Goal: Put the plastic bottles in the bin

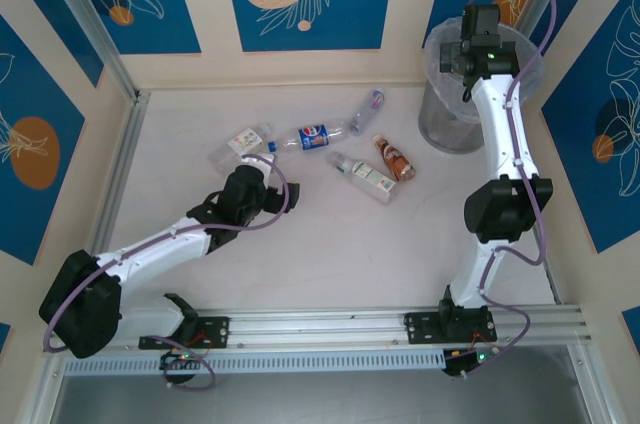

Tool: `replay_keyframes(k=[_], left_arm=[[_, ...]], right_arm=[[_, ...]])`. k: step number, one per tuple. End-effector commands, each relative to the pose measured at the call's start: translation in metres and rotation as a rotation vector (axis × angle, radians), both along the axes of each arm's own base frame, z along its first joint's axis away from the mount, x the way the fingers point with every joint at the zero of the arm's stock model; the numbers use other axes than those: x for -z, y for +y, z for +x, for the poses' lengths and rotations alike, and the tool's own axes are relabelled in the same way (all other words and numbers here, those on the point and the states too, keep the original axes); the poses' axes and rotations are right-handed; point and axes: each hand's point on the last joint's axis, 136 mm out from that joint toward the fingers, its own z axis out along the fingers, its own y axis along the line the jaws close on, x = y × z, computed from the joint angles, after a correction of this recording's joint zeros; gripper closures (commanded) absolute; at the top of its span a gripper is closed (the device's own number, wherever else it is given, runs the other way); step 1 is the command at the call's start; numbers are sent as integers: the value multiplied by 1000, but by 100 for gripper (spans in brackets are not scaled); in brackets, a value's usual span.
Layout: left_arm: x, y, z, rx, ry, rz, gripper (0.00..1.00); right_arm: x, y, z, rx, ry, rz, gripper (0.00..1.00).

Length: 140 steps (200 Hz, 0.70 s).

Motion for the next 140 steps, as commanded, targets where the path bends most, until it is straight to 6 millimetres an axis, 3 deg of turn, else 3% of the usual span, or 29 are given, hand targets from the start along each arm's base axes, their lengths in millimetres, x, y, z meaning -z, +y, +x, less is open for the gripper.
replay_keyframes(k=[1, 77, 140], left_arm=[[1, 5, 3, -29, 0, -18, 1], [6, 10, 4, -53, 15, -22, 1], [12, 35, 14, -173, 55, -39, 1]], right_arm=[[-33, 9, -17, -23, -87, 83, 0], [-38, 33, -35, -109, -158, 271, 1], [-39, 44, -49, -166, -183, 318, 1]])
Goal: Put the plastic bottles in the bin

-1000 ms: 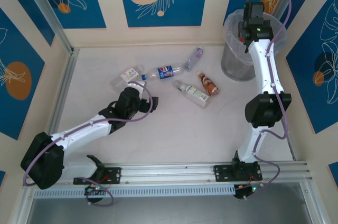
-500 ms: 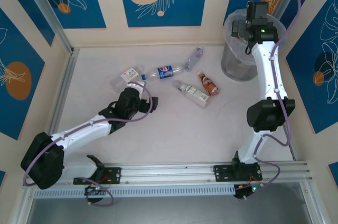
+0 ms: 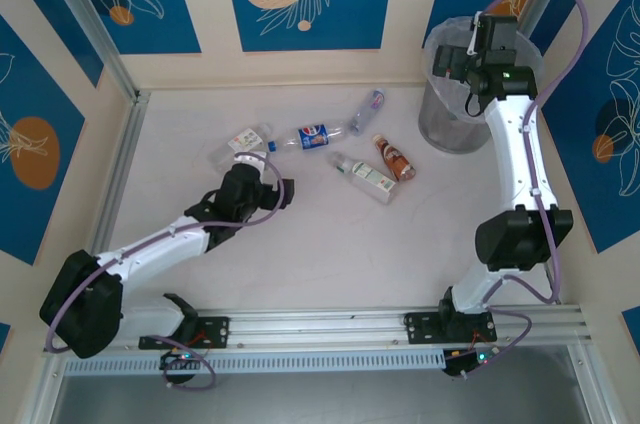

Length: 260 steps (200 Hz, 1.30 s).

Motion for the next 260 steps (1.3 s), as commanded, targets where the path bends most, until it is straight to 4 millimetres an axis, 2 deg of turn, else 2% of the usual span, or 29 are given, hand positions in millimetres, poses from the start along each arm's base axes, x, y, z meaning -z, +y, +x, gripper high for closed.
replay_keyframes(k=[1, 59, 97, 118, 134, 166, 203, 221, 260], left_arm=[[8, 19, 5, -89, 33, -7, 1], [3, 48, 13, -178, 59, -32, 1], [8, 60, 15, -231, 82, -80, 1], [13, 63, 14, -246, 104, -97, 1], [16, 65, 14, -259, 120, -113, 1], [15, 67, 13, -281, 142, -176, 1], [11, 70, 14, -297, 155, -191, 1], [11, 74, 13, -321, 167, -210, 1], [12, 83, 10, -357, 178, -226, 1]], right_arm=[[-24, 8, -9, -39, -82, 52, 0], [-33, 36, -38, -149, -119, 125, 0], [-24, 76, -60, -319, -115, 203, 1], [-11, 104, -66, -442, -83, 246, 0], [4, 123, -67, -505, -47, 266, 0], [56, 159, -63, -605, 40, 218, 1], [115, 205, -68, -779, 219, 146, 0], [143, 220, -66, -848, 266, 73, 0], [186, 243, -62, -929, 363, 8, 0]])
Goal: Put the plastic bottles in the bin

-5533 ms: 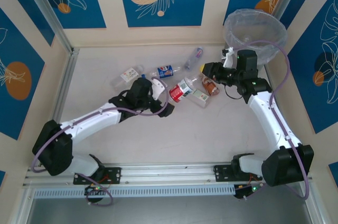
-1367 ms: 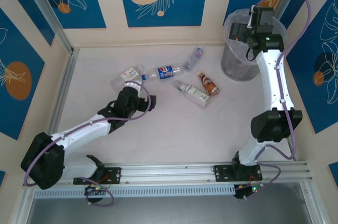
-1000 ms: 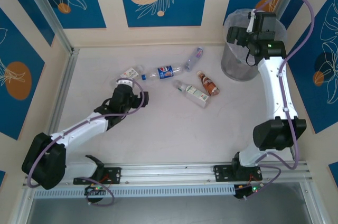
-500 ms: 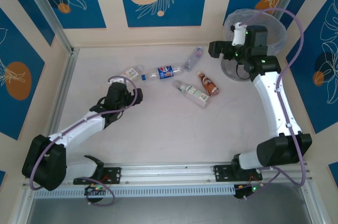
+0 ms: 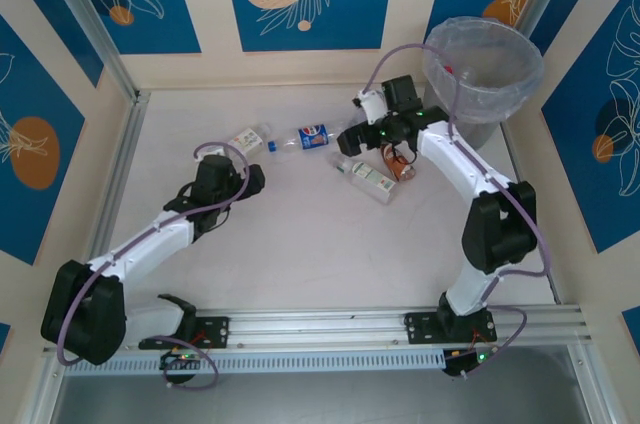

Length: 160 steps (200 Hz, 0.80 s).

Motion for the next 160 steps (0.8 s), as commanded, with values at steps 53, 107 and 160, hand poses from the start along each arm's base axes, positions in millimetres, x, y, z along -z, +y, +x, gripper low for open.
replay_keyframes(k=[53, 107, 160], left_arm=[[4, 21, -9, -87, 32, -23, 1], [9, 29, -15, -117, 39, -23, 1], [7, 34, -17, -134, 36, -13, 1]], right_arm=[[70, 33, 7, -247, 55, -263, 0], [105, 40, 13, -313, 203, -343, 3], [129, 44, 8, -393, 253, -437, 13]])
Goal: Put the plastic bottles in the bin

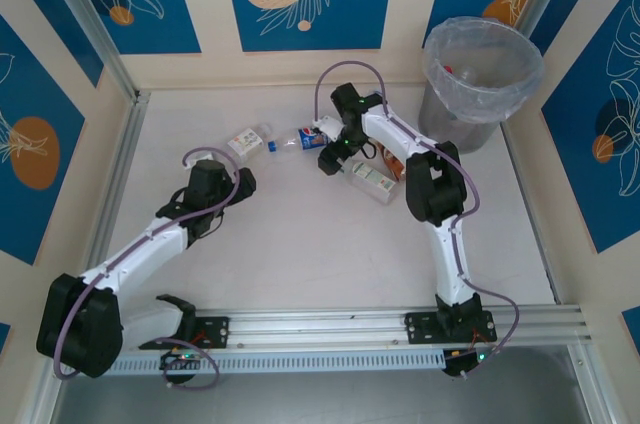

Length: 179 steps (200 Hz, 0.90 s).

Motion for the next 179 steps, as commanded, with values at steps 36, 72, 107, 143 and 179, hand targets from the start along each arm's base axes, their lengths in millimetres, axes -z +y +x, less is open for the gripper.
replay_keyframes(k=[36, 72, 107, 143, 179], left_arm=[[3, 13, -4, -50, 9, 9, 1], [4, 14, -4, -53, 13, 10, 1], [5, 14, -4, -53, 17, 9, 1], [7, 15, -4, -58, 20, 10, 1], [8, 16, -3, -59, 22, 8, 1]], right_arm=[[24, -9, -8, -84, 45, -156, 16], [33, -13, -1, -104, 33, -217, 21], [44, -21, 3, -144, 28, -291, 21], [48, -24, -3, -152, 59, -308, 23], [49, -19, -6, -158, 68, -289, 40]])
